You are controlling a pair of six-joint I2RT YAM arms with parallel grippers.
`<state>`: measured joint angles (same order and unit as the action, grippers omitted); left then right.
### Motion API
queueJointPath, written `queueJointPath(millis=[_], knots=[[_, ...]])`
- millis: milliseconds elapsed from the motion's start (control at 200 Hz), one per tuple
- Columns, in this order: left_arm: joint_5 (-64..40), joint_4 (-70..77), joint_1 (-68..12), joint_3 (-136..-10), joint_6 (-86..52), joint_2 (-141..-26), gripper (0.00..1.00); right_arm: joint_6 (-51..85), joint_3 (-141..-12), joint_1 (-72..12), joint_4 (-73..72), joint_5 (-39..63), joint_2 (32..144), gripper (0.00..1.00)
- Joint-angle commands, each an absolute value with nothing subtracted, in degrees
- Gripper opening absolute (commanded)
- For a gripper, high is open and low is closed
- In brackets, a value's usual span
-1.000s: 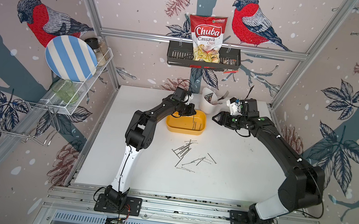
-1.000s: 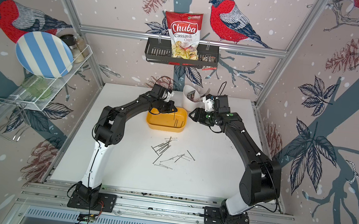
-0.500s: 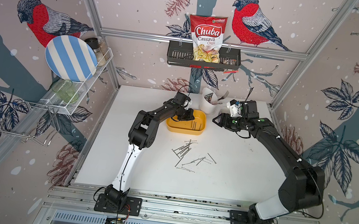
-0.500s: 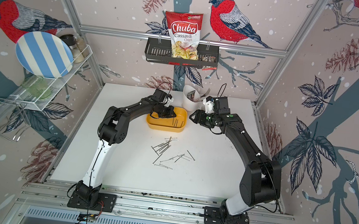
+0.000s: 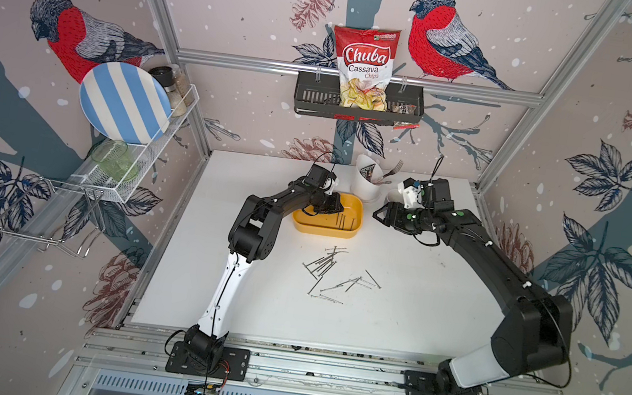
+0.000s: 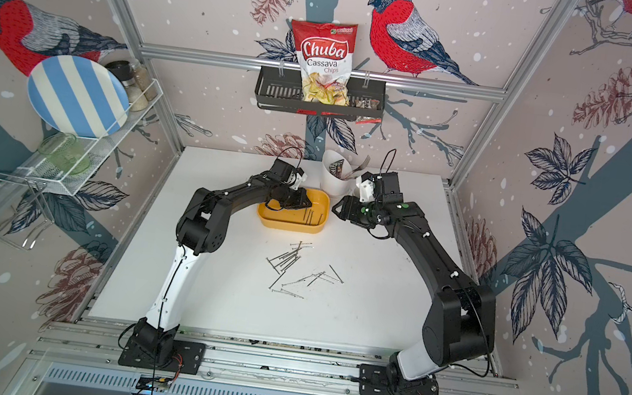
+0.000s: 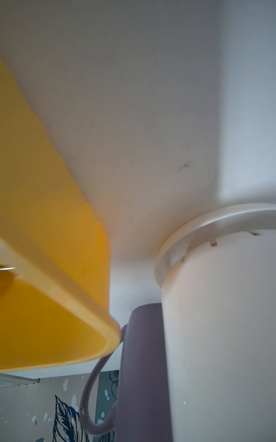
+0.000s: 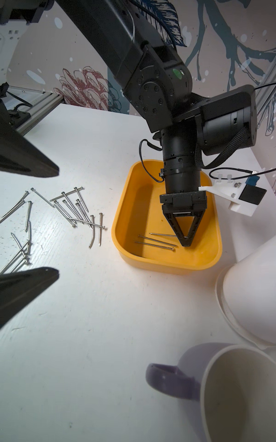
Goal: Put the nails on the desktop into the storage box
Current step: Place the nail in the storage box.
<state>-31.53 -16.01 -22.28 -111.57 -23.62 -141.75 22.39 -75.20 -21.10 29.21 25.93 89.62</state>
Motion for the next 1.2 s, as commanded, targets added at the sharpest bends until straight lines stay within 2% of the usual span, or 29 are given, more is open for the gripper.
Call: queueJointPath(millis=[0, 65, 370, 530, 995, 1196], knots=[[-30.45, -16.96, -21.97, -111.28, -23.33, -141.87, 0.23, 22.59, -75.19, -21.48, 29.05, 25.49, 89.7, 0.64], [-30.38, -16.78, -22.04, -111.1, -23.38, -141.69, 0.28, 22.59, -75.16, -21.75, 28.98, 25.48, 89.75, 0.64], [-30.25, -17.09, -21.93, -110.19, -23.3, -139.92, 0.29, 22.3, -74.57, -22.61, 28.81, 24.62, 89.56, 0.64], [-29.92, -16.8, -21.63, -107.08, -23.38, -136.04, 0.29, 19.16, -75.85, -25.18, 32.39, 19.17, 91.93, 0.64], [-28.55, -10.9, -21.62, -83.53, -27.06, -114.33, 0.29, 10.57, -71.11, -31.17, 40.08, 2.91, 101.79, 0.62], [-28.78, -8.26, -21.72, -74.99, -29.78, -106.59, 0.29, 9.39, -69.47, -34.8, 41.61, -0.6, 103.77, 0.6]])
